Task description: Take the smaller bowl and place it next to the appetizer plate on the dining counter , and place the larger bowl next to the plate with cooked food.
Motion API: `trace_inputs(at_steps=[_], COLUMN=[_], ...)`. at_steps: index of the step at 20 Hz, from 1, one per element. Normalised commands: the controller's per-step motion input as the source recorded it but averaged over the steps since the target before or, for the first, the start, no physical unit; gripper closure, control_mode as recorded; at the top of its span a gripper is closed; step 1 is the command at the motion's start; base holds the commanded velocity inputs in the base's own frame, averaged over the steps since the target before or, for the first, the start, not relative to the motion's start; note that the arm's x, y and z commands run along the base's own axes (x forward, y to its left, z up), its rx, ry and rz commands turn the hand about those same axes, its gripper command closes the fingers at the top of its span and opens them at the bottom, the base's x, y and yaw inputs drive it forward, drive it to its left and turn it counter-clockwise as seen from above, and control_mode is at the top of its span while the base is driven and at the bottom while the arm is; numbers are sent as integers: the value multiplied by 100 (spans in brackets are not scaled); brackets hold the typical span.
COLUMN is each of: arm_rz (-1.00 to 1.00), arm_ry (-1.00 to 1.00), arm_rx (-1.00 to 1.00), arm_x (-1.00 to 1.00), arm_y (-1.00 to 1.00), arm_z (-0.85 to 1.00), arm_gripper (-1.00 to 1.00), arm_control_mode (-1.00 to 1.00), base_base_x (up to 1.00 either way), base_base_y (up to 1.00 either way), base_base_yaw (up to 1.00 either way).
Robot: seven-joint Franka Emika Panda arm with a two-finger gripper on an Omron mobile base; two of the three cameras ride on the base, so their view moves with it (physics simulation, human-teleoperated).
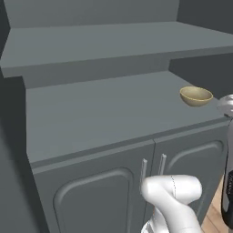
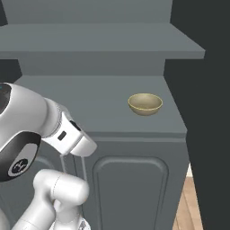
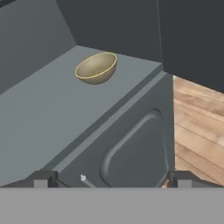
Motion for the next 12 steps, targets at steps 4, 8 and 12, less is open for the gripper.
trace_inputs(at_steps=[4,8,12], arm_rz=[0,0,-3], arm_ry=[0,0,0], arm_rx=[0,0,5], arm_x=[0,0,15], arm_y=[0,0,-4], arm_z=[0,0,0], arm_gripper=[-100,-100,-100], arm_control_mode=[100,100,-100], base_base_x=[100,87,23], base_base_y=[-13,-9,-9], base_base_yaw=[7,17,0])
